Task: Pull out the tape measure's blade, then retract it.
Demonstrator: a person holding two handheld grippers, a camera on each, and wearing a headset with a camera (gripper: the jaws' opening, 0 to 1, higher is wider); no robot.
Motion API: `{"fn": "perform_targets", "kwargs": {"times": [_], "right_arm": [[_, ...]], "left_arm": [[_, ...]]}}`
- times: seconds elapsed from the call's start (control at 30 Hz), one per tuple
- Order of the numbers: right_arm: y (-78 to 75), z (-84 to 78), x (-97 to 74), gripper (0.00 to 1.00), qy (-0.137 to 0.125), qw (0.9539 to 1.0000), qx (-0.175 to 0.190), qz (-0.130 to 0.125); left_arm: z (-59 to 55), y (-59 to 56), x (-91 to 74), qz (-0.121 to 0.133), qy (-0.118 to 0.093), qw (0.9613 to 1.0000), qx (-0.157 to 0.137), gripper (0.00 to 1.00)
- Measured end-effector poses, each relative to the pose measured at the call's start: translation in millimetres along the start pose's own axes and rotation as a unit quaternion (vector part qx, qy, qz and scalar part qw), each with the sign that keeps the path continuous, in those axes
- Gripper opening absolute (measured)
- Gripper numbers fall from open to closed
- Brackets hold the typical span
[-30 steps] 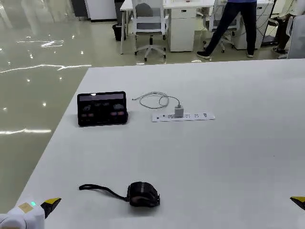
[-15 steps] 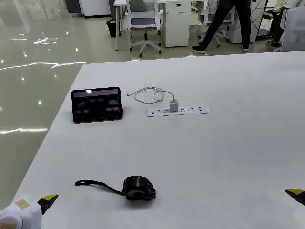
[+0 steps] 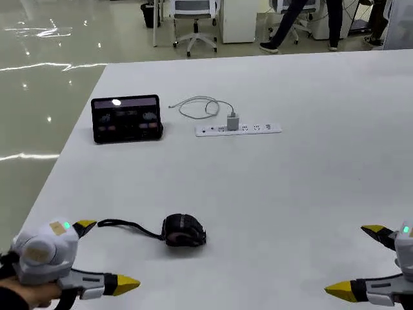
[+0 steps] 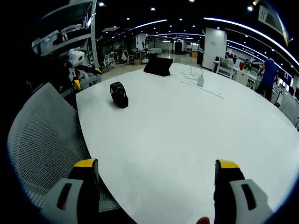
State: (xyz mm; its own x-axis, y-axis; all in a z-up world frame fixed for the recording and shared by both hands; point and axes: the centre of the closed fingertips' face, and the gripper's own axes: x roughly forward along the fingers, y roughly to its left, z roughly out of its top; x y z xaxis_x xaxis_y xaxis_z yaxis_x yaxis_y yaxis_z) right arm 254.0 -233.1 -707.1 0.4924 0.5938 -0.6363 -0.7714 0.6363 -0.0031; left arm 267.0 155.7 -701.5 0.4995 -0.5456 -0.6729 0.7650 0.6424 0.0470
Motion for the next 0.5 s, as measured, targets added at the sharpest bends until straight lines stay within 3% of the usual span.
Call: {"fn": "perform_targets", "kwargs": {"times": [0.07, 0.17, 0.2, 0.23, 0.33, 0.5], "right_arm": [[-0.1, 6.5, 6.7, 1.0, 0.002, 0.9999, -0.01, 0.009], [2.0, 15.9, 18.4, 1.0, 0.0, 0.9992, -0.018, 0.035], [13.6, 17.7, 24.1, 1.0, 0.001, 0.9972, 0.003, 0.075], [19.2, 16.8, 27.4, 1.0, 0.01, 0.9952, 0.016, 0.096], [23.8, 26.5, 39.8, 1.0, 0.0, 0.9938, -0.031, 0.106], [22.1, 39.4, 52.9, 1.0, -0.001, 0.9932, -0.042, 0.109]], "left_arm": [[12.2, 0.0, 10.7, -0.01, 0.006, 0.9993, 0.036, 1.0], [26.2, -1.5, 26.2, -0.033, 0.018, 0.9975, 0.059, 1.0], [32.8, 0.8, 33.0, -0.033, 0.02, 0.9961, 0.079, 0.99], [35.4, 1.2, 38.2, -0.036, 0.027, 0.9946, 0.094, 0.98], [43.2, -2.6, 57.1, -0.057, 0.044, 0.9875, 0.14, 0.94], [43.4, -5.5, 86.5, -0.089, 0.078, 0.9784, 0.169, 0.87]]}}
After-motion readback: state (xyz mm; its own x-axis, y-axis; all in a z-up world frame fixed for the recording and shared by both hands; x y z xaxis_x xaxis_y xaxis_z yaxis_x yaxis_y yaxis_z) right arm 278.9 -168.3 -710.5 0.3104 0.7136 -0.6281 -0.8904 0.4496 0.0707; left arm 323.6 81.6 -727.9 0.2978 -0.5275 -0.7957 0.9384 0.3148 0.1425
